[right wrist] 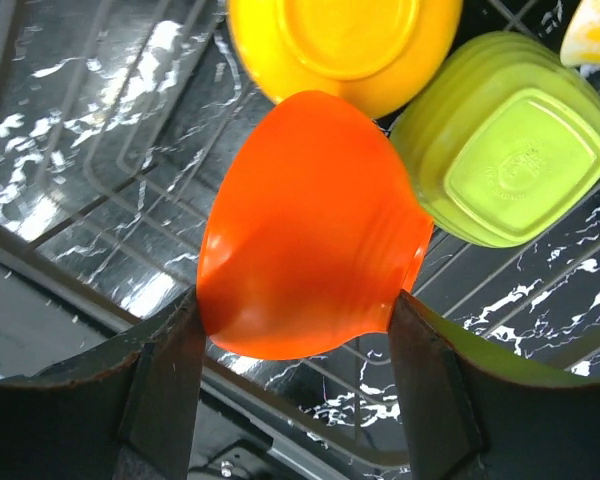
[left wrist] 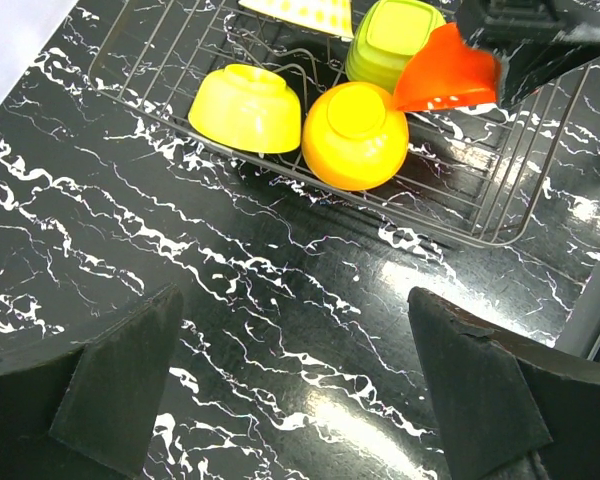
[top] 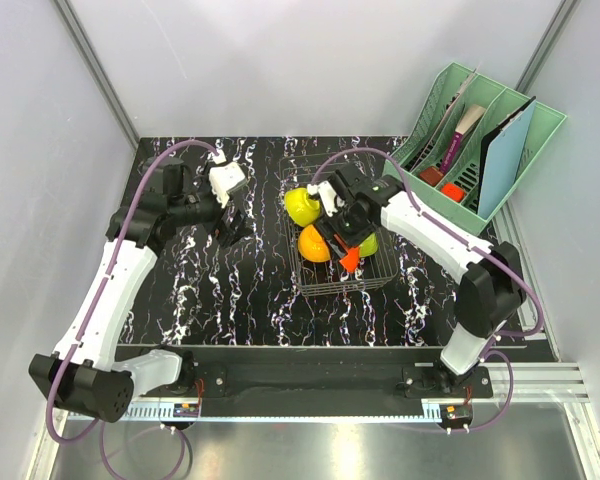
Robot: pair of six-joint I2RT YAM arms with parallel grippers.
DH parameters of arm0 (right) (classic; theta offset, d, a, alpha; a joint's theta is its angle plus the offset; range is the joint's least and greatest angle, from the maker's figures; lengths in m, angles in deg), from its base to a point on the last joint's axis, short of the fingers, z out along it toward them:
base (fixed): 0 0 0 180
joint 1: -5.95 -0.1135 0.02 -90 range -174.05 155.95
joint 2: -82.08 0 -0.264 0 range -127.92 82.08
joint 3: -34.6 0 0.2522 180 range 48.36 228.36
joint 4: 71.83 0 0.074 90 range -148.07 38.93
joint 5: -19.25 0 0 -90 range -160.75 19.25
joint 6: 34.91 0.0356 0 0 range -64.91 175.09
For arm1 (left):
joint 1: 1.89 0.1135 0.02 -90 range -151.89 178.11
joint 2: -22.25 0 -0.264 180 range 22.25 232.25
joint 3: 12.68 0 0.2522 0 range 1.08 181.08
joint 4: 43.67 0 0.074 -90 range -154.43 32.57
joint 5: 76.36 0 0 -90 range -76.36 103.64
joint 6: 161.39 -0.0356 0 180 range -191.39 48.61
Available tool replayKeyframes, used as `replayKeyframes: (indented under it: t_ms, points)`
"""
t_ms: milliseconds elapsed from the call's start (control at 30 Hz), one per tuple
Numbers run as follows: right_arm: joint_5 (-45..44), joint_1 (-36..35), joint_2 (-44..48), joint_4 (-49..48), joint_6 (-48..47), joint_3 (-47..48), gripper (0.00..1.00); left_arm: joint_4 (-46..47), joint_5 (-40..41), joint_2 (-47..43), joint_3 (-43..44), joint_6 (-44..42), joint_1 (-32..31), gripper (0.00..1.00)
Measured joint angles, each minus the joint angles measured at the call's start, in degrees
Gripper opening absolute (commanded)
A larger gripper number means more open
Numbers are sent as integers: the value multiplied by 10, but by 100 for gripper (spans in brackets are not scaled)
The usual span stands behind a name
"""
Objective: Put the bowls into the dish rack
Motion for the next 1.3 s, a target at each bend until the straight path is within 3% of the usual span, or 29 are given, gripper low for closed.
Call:
replayKeyframes:
  t_ms: [433,1133,1200,1300]
  points:
    - [-147,-59,6,-48,46,-77,0,0,5,-3,0,-3,0,99]
    - [-260,-122,-27,-61,93,-75,0,-2,14,-3,0,-14,0,99]
    - [-269,-128,-31,-61,93,-73,23,-2,16,-3,0,-14,0,99]
    - [-283,-136,-38,-61,92,-71,29,-3,16,-3,0,-16,0,99]
